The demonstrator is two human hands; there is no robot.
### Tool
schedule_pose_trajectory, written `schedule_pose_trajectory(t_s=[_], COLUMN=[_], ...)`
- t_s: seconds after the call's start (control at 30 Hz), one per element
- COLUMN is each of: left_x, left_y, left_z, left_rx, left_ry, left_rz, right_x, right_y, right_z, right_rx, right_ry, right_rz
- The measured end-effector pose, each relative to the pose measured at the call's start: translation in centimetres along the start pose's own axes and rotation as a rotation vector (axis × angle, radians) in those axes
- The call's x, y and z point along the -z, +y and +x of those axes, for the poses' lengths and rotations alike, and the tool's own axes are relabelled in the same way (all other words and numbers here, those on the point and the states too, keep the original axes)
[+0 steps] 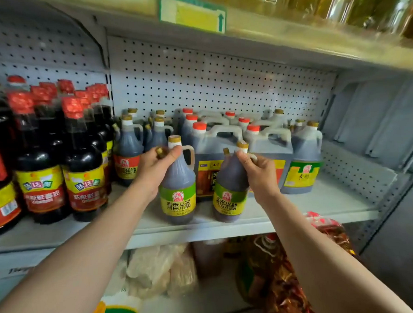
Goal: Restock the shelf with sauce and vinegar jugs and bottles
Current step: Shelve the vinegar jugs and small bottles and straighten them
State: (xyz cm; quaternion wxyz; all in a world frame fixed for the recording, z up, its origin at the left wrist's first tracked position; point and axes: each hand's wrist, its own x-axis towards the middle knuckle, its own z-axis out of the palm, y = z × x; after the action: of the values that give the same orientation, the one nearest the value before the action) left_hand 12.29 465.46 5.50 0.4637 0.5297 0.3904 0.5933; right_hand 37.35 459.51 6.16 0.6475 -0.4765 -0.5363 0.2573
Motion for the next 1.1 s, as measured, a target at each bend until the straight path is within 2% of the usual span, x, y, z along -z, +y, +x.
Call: schedule_pose_trajectory(t_s=[0.17,0.33,0.47,0.6,0.73,0.83,1.1], left_x=[-1.3,-0.9,-1.3,-1.0,-0.6,-0.3,1.1], left_y=[-0.1,-0.7,-1.5,-2.5,-2.7,-3.1,-3.9], left_z=[0.2,-0.1,-0.9,-1.8,-2.5,-2.8,-2.5], left_rx=[-0.02,0.024,0.005,0.027,-0.107,-0.103,-0.051], left_ry=[-0.054,-0.036,-0.019,-0.087,-0.042,-0.061,-0.223], left_rz=[0.115,0.081,0.09,0.103,0.286,0.375,0.453], right_x=[0.2,0.5,-0.1,-0.6,-1.6,-2.1,-1.7], right_y=[0.7,2.3,3.1,3.5,3.6,3.3,3.5], right_z=[0.7,0.0,-1.1,-2.3,-3.7,-4.1,-6.4], right_rx=[-0.019,-0.056,-0.078,-0.058,-0.064,-0.066,-0.131], right_ry=[-0.085,-0.051,0.073,0.184,0.351,0.46,0.332], right_rz=[0.067,0.113,0.06,0.041,-0.099,-0.225,-0.236])
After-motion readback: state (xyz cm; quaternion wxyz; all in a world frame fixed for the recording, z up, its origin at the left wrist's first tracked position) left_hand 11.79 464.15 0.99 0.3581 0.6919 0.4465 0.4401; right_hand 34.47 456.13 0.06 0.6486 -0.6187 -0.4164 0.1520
